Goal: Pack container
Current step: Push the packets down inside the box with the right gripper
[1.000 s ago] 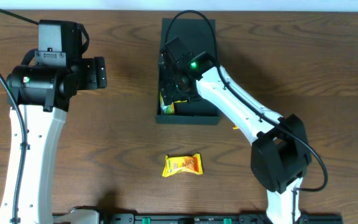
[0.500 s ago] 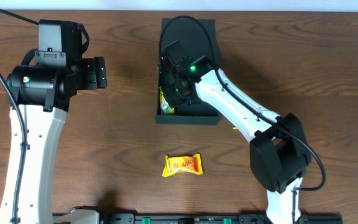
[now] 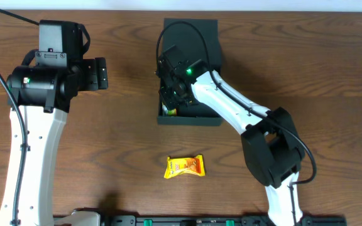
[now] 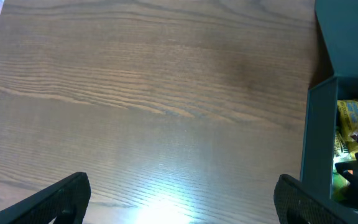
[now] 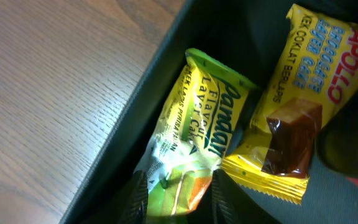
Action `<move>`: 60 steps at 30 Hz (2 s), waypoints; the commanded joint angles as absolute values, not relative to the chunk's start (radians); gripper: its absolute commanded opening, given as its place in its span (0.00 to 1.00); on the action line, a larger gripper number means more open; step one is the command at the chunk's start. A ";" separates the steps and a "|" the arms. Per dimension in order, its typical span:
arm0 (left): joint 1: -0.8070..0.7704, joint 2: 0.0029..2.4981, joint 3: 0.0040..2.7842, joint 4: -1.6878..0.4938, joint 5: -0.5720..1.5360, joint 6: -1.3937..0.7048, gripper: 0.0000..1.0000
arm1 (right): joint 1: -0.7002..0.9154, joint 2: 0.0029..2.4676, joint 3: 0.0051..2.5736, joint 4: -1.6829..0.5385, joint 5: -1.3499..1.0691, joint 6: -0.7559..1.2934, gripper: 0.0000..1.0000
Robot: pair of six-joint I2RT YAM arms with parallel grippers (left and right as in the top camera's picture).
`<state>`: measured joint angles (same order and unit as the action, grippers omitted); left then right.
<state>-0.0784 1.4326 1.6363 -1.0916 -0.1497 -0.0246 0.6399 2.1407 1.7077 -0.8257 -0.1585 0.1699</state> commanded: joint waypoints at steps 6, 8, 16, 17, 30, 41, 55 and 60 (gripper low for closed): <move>-0.072 1.438 1.640 -1.072 -0.165 -0.010 0.95 | 0.648 2.178 1.704 -0.793 -0.164 0.152 0.34; -0.072 1.438 1.640 -1.068 -0.165 -0.010 0.95 | 0.648 2.190 1.704 -0.792 -0.153 0.152 0.33; -0.072 1.438 1.640 -1.066 -0.165 -0.010 0.95 | 0.645 2.194 1.704 -0.778 -0.093 0.152 0.33; -0.072 1.438 1.640 -1.066 -0.165 -0.010 0.95 | 0.645 2.194 1.704 -0.776 -0.093 0.152 0.33; -0.072 1.438 1.640 -1.065 -0.165 -0.010 0.95 | 0.645 2.194 1.704 -0.752 -0.079 0.152 0.01; -0.072 1.439 1.640 -1.065 -0.165 -0.010 0.95 | 0.635 2.194 1.707 -0.746 -0.080 0.183 0.39; -0.072 1.439 1.640 -1.065 -0.165 -0.010 0.95 | 0.635 2.215 1.706 -0.695 -0.078 0.186 0.30; -0.072 1.439 1.640 -1.064 -0.165 -0.010 0.95 | 0.633 2.217 1.706 -0.689 -0.078 0.186 0.17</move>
<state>-0.0784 1.4326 1.6363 -1.0660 -0.1497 -0.0246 0.6388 2.2055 1.7077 -0.6907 -0.0849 0.1814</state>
